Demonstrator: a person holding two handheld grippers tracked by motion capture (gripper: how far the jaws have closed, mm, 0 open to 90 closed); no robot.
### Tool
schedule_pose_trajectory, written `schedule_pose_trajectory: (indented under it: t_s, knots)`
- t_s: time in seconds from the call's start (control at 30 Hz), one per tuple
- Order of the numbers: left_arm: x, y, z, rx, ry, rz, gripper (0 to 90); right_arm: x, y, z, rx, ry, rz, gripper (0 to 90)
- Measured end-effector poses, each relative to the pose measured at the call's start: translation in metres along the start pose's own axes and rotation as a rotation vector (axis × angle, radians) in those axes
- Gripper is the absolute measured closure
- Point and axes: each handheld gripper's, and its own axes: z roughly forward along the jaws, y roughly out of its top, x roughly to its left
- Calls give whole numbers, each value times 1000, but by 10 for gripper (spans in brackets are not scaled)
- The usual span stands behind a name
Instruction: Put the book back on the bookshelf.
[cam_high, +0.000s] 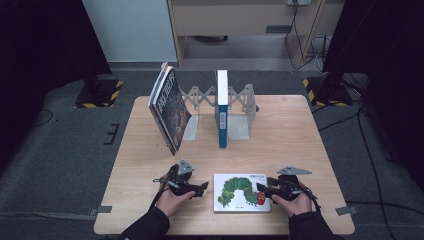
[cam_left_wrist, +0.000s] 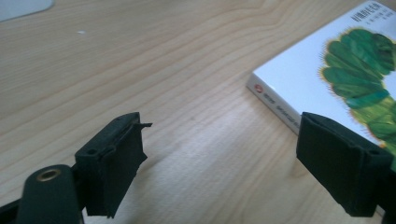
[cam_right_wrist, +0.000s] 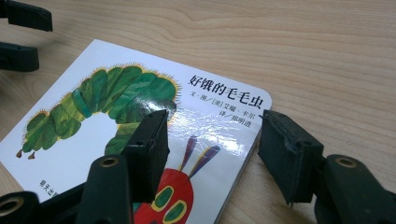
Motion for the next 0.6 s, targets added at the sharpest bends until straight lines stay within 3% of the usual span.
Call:
schedule_pose_trajectory:
  t_s: [0.13,0.23,0.43,0.53,0.6]
  knots:
    - [-9,-1,7,25,-52,-2,146,1,-1,1,4,-2,-9,426]
    - [-16,-2,12,31,-63,12,155,1,-1,1,8,-2,-7,424]
    - [-16,-2,12,9,-84,-18,173,1,-1,2,12,-2,-8,413]
    - [-19,2,9,-16,-116,-10,172,1,-1,3,16,-1,-3,408]
    - [-23,2,10,-7,-133,3,167,1,-1,4,17,-1,-1,405]
